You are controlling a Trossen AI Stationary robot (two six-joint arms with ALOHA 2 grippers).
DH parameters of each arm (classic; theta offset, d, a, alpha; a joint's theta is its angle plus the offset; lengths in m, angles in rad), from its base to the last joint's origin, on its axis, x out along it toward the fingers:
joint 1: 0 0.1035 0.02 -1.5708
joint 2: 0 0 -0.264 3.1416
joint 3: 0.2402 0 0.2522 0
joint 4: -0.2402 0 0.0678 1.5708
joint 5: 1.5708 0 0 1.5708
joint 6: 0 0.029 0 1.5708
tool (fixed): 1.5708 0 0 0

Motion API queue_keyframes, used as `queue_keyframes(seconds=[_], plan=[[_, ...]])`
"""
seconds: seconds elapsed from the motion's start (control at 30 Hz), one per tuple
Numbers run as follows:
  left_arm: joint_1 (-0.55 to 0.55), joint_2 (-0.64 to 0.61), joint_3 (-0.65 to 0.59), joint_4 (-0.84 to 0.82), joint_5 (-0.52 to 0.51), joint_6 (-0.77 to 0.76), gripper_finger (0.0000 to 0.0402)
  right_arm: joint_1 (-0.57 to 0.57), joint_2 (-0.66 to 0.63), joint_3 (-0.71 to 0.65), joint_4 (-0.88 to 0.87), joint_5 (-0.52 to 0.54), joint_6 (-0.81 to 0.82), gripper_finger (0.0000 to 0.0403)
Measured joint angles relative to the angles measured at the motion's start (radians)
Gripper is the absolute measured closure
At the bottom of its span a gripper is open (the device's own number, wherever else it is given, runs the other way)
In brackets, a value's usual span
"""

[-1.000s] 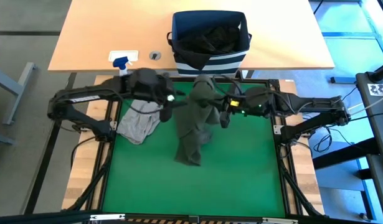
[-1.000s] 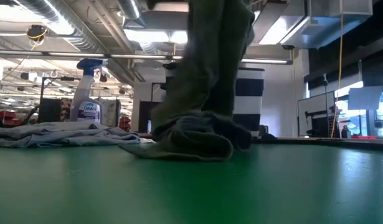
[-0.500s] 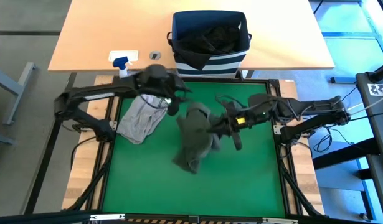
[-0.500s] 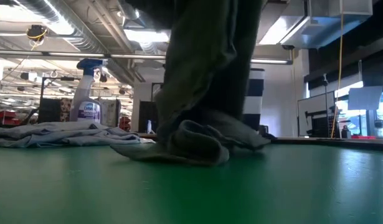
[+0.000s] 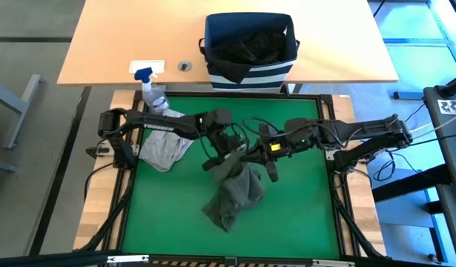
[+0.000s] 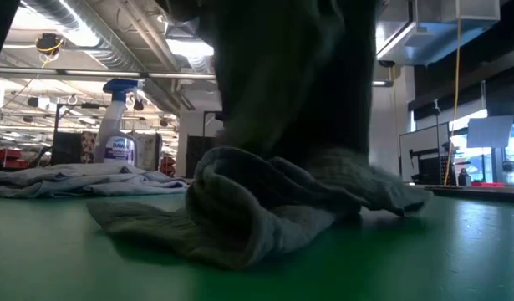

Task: Fold Laundry from Bin
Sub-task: Fold the green shirt

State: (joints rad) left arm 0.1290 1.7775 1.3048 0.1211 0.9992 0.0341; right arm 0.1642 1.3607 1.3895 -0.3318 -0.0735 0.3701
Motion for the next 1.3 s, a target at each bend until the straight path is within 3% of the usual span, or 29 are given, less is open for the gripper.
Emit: queue_keyframes(seconds=[0.17,0.37,0.47,0.6,0.73,0.9,1.03,1.13,1.3], plan=[[-0.011,0.0,0.003,0.008,0.067,-0.005,0.0261,0.0,0.0,0.0,0.021,0.021,-0.017,0.0398],[0.003,-0.011,0.003,-0.011,0.167,-0.03,0.0385,0.0,0.0,0.0,0.019,0.029,-0.011,0.0395],[0.057,-0.059,0.003,-0.059,0.16,-0.048,0.0394,0.016,-0.017,0.0,0.013,0.028,0.015,0.0399],[0.163,-0.17,0.003,-0.149,0.063,-0.016,0.0399,0.044,-0.068,0.0,-0.009,0.065,0.016,0.0396],[0.253,-0.299,0.003,-0.137,0.108,-0.005,0.0401,0.053,-0.097,0.0,-0.127,0.197,-0.011,0.0396],[0.308,-0.425,0.005,-0.132,0.092,-0.005,0.0401,0.039,-0.088,0.0,-0.28,0.46,-0.086,0.0397],[0.308,-0.477,0.005,-0.196,0.039,0.004,0.0401,0.007,-0.071,-0.026,-0.383,0.633,-0.087,0.0391],[0.301,-0.487,0.005,-0.302,-0.03,0.045,0.0401,-0.032,-0.065,-0.045,-0.395,0.662,-0.084,0.0392],[0.303,-0.472,0.005,-0.584,-0.375,0.17,0.0401,-0.054,-0.054,-0.044,-0.392,0.575,-0.09,0.0396]])
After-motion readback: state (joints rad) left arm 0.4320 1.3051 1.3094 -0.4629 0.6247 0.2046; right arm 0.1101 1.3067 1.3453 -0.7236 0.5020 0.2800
